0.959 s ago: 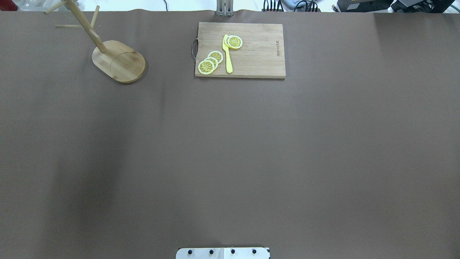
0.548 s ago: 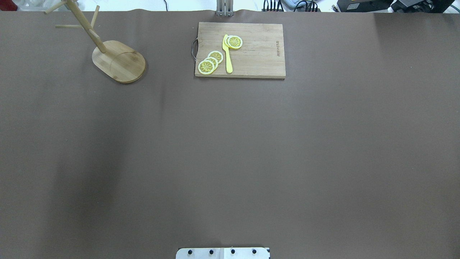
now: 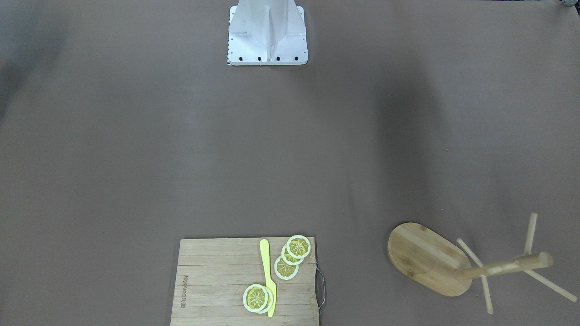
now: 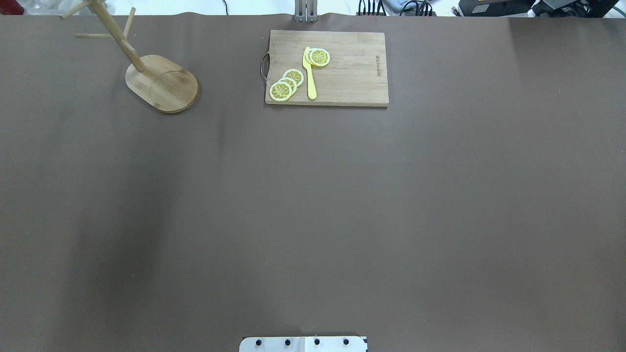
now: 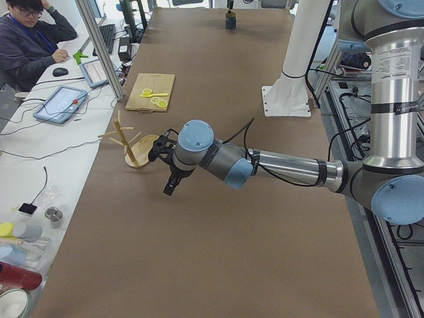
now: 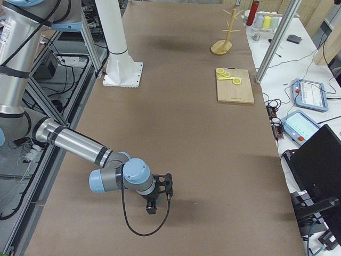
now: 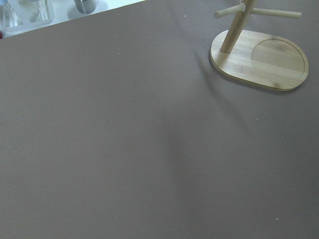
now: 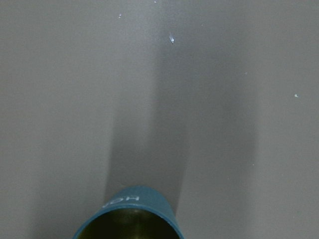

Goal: Hang cup on storage rack

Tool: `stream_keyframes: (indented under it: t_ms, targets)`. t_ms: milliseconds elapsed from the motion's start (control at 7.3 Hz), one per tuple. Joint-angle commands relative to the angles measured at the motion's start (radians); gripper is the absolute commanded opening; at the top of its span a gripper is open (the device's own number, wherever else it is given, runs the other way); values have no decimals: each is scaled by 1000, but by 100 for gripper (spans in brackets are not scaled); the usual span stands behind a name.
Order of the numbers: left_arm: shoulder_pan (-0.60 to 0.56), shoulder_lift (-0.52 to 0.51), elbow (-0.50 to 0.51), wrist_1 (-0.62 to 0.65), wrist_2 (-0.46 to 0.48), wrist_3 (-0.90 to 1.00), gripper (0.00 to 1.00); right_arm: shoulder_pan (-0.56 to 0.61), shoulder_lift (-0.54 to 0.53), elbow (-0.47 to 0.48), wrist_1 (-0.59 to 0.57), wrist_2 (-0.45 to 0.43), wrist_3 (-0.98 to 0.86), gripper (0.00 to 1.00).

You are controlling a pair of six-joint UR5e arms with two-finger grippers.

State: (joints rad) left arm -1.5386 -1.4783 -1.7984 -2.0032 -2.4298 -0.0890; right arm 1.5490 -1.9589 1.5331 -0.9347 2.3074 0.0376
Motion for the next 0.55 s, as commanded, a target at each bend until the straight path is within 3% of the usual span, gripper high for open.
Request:
stream_keyframes:
  t_ms: [0, 274, 411]
  targets:
    - [2, 13, -3, -3, 1, 0, 99, -12, -1, -30, 10, 1, -31, 94]
    - [2, 16, 4, -34, 1, -5, 99, -12, 2, -57, 62, 4, -25, 89]
    - [2, 16, 4, -34, 1, -5, 99, -12, 2, -57, 62, 7, -21, 66]
